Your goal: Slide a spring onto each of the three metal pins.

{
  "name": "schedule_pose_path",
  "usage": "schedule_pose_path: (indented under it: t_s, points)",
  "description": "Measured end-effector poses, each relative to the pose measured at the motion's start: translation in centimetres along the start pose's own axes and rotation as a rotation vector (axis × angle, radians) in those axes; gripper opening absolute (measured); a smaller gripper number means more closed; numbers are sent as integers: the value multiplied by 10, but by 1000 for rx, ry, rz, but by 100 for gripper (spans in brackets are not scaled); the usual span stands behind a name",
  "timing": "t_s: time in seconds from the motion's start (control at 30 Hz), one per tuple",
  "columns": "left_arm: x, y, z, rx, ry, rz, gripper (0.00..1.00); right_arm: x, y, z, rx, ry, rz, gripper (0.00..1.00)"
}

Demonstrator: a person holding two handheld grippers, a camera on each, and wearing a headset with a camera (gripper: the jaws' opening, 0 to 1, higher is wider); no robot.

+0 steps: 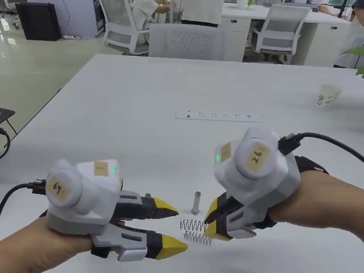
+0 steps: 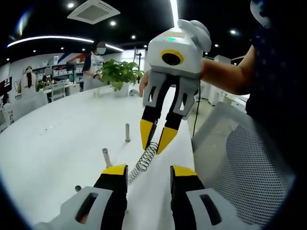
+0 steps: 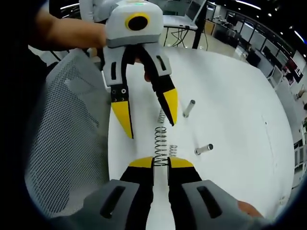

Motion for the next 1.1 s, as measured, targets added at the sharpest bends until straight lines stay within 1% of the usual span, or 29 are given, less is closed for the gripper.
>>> schedule_pose_path:
  t_s: [0.13, 0.53, 0.67, 0.83, 1.1]
  points:
    - [0, -1, -1, -14, 0, 8, 23, 0, 2, -2, 11, 0, -6, 8]
    - [-2, -4, -2, -32, -5, 19, 17, 1, 6, -4, 44, -1, -28, 8]
    - [-2, -5, -3, -41, -9, 22, 14, 2, 9, -4, 57, 0, -37, 8]
    - [-3, -7, -2, -56, -4, 32, 10, 2, 11, -4, 67, -1, -44, 8]
    - [-3, -7, -2, -77, -4, 32, 4, 2, 13, -3, 78, 8, -54, 8]
Point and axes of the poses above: the centre of the closed fingertips' face, and the gripper's own axes: x roughly backward along the fingers, y roughly to its left, z roughly out of its underside, the point moved 1 cm from there along x, roughly backward along the fingers, and after that the axes turned 8 degrees about -x, right-handed, at the moved point
